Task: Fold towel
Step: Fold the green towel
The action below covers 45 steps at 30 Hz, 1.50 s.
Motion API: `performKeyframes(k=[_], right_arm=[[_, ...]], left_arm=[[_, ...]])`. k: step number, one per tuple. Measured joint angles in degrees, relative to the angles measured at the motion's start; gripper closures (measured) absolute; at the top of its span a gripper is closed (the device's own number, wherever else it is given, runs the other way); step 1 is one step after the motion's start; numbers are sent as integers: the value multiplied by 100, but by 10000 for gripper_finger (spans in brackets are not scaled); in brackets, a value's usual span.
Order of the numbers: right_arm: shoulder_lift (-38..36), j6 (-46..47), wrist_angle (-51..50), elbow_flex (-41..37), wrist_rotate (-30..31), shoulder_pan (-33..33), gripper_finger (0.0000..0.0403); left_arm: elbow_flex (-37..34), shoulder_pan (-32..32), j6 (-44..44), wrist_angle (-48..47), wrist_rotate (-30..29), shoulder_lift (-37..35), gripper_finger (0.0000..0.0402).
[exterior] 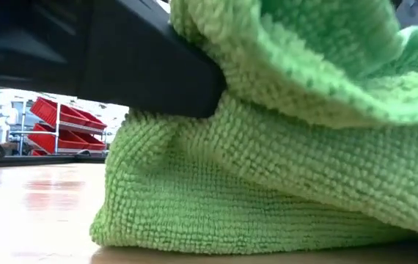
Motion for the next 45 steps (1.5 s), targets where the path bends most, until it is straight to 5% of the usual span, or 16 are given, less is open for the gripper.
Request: performKeyframes(k=[16,32,45], right_arm=[[469,19,-313,24,-87,-560,264],[-254,216,-1856,-13,1074,-597,264],[-1414,834,-2000,-4,890,421,256]], left_arm=[[0,-63,-31,-292,-109,0,399],[2,360,306,-1192,-132,2,399],[2,348,343,-987,-129,2,399]])
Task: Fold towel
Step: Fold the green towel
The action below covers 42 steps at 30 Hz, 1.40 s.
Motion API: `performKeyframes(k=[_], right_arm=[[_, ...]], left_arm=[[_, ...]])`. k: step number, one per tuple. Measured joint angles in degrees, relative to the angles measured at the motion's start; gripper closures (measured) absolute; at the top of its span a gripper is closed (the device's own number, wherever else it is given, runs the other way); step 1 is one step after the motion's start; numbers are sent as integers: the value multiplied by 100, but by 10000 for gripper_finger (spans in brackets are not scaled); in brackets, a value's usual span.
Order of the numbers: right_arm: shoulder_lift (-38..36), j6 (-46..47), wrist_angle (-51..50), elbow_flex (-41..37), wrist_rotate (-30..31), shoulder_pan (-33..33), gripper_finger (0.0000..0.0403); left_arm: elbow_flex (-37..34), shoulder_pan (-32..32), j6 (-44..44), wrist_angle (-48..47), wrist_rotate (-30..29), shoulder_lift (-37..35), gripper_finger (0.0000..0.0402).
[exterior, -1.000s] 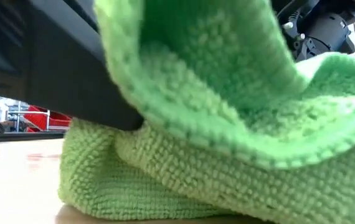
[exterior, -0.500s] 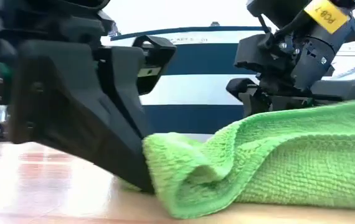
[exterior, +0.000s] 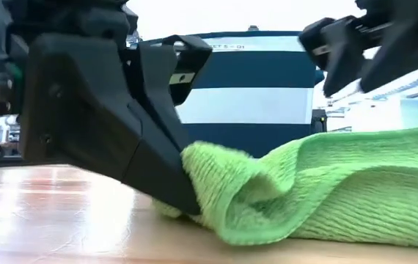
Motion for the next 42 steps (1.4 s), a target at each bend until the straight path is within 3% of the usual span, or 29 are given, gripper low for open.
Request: performKeyframes(k=[12,22,42], right_arm=[[838,1191,456,0,18,986,174],[1138,1682,1193,2,-1,1542,197],[1998,2676,1663,4,1889,2339,202]], left_arm=[[0,0,95,414,129,0,399],[0,45,-97,642,121,0,399],[-1,192,-245,952,-139,0,399]])
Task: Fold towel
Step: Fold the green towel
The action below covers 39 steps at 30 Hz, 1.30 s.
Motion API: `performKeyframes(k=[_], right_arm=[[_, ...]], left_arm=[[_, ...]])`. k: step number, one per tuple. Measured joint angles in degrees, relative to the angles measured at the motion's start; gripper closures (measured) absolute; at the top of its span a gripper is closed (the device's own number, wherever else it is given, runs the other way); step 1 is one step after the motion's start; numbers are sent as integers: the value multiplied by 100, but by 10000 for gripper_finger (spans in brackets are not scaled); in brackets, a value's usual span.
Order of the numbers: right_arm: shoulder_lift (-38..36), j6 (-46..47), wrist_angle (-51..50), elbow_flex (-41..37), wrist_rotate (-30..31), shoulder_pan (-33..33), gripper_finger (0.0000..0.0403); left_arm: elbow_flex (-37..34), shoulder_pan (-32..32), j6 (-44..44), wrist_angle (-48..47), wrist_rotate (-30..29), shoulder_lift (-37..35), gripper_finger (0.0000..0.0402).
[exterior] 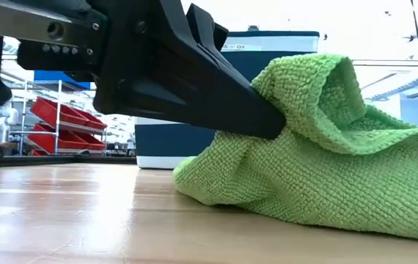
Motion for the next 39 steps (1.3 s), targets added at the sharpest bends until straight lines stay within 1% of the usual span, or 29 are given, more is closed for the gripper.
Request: performKeyframes(k=[3,5,8,13,14,18,23,26,29,31,39], right_arm=[[69,62,-20,0,137,38,211],[95,72,-23,0,153,45,229],[95,47,-37,0,237,45,276],[95,-185,-36,0,275,43,383],[78,-249,-38,0,272,43,392],[-121,-399,-31,0,205,49,395],[-608,-870,-35,0,-168,56,400],[-923,-1156,-56,0,-603,12,401],[-1188,-1384,-222,0,-640,-38,401],[-1346,-1498,-388,0,-671,-106,402],[-1780,-1519,-1310,0,-636,-569,402]], left_arm=[[0,0,1,3,-118,0,399],[-2,0,-5,9,-125,0,399],[-2,0,-78,9,-130,0,399],[0,-44,-111,33,-134,0,399],[-1,-52,-119,57,-134,0,399],[-1,-130,-138,59,-11,0,399],[-2,-254,-114,64,189,0,399],[1,-314,-105,102,189,0,399],[1,-347,-103,184,170,0,399],[1,-391,-146,250,-80,0,399],[1,-529,-526,323,-1431,0,399]])
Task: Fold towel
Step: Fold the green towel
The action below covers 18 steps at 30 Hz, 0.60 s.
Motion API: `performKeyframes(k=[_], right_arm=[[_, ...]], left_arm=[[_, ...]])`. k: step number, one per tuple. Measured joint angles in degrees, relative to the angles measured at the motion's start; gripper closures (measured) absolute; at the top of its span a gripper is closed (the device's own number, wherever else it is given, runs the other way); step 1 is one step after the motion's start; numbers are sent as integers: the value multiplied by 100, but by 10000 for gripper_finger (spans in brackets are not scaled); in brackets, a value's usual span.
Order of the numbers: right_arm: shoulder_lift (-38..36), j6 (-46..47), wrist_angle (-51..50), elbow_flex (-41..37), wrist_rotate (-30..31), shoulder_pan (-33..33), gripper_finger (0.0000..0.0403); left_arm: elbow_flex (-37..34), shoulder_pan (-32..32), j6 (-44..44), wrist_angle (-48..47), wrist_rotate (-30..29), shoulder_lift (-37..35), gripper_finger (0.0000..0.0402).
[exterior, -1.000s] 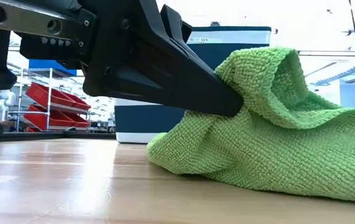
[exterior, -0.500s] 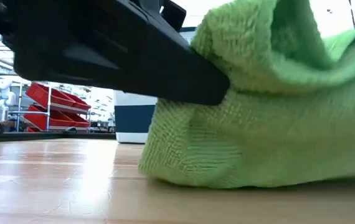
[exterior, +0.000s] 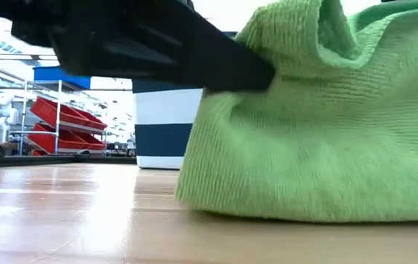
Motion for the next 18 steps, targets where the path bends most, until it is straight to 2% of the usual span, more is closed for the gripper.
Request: performKeyframes(k=[6,10,18], right_arm=[[-152,-290,-322,0,-15,-317,403],[-182,-756,-309,0,11,-518,403],[-182,-1483,-325,0,0,-978,403]], left_arm=[[0,-106,11,165,-1092,0,399],[-2,-103,518,376,-1586,1,399],[-2,175,1457,358,-1713,1,399]])
